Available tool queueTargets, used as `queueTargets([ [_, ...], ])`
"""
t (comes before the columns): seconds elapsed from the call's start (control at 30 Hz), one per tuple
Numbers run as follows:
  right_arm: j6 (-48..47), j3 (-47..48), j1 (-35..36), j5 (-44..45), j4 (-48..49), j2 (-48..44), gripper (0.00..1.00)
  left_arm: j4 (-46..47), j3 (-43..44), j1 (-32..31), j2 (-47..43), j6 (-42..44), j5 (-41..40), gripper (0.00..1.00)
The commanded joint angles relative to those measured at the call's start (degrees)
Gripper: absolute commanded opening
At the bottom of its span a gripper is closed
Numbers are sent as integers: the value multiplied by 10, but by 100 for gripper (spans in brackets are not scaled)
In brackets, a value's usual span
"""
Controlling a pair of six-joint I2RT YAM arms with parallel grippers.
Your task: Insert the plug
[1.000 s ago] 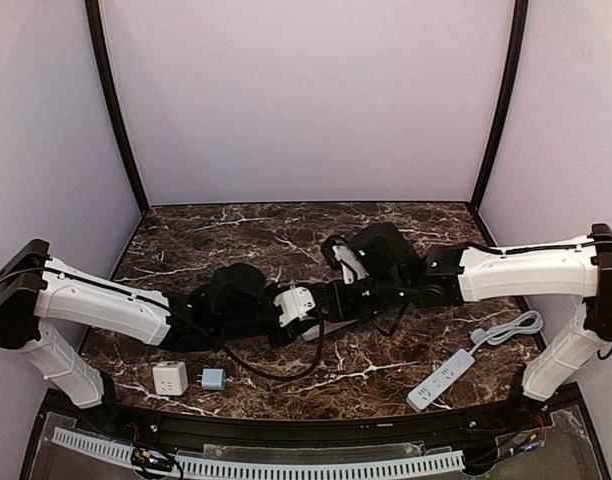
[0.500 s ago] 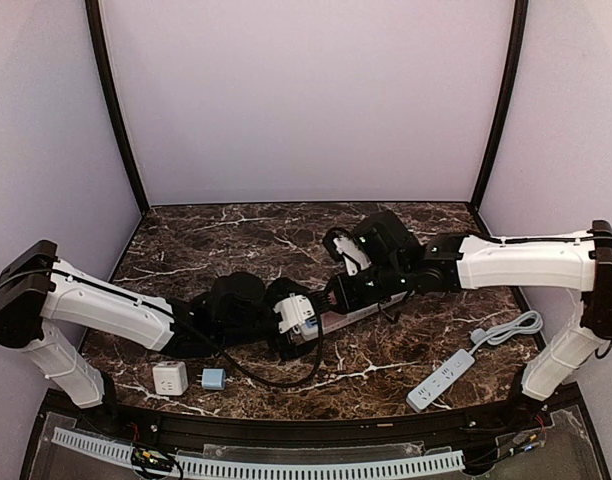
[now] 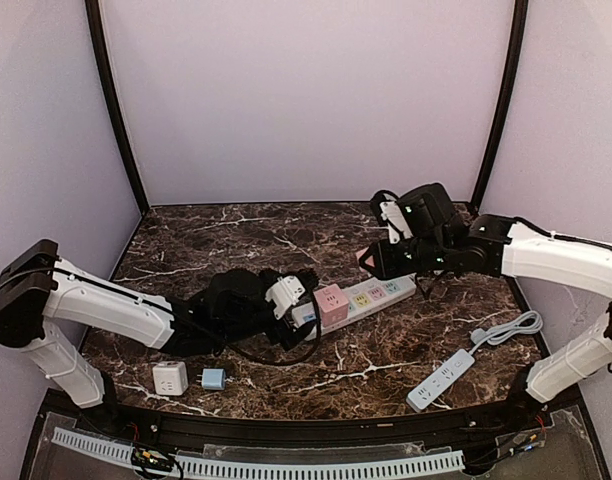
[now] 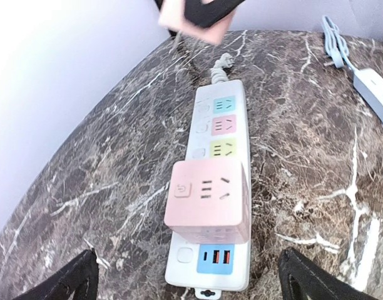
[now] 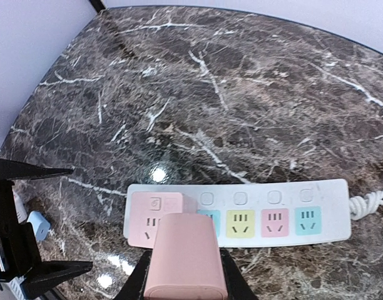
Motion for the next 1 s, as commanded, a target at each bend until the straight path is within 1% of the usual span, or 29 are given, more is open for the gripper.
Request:
queueTargets([
  [0.0,5,-23,-12,109,-14,-36,0,-76,57,4,18,-150,-42,100],
  [0.03,6,-26,-13,118,-14,-41,0,-95,70,3,31,-200,-49,100],
  [0.07,8,-29,-14,125,-14,-46,0,-123,90,4,38,-229,-65,100],
  [0.1,10,-31,-15,130,-14,-51,0,-129,95,4,47,-283,-73,100],
  [0.17,12,-34,-16,134,-11,-59,0,-126,87,0,57,-344,-100,100],
  [0.23,14,-38,-16,133,-5,-67,0,-124,84,-11,67,-376,-131,100],
  [0.33,12,-44,-16,137,4,-74,0,-134,103,-33,88,-393,-167,100],
  [0.4,12,-44,-16,137,3,-78,0,-138,118,-42,104,-401,-177,100],
  [0.57,10,-50,-16,134,6,-92,0,-115,138,-55,124,-405,-173,100],
  [0.7,6,-52,-16,135,6,-98,0,-132,177,-64,149,-401,-181,100],
  [0.8,6,-54,-16,131,6,-102,0,-135,208,-70,176,-422,-215,100],
  [0.97,1,-58,-16,124,6,-114,0,-103,232,-80,210,-454,-265,100],
])
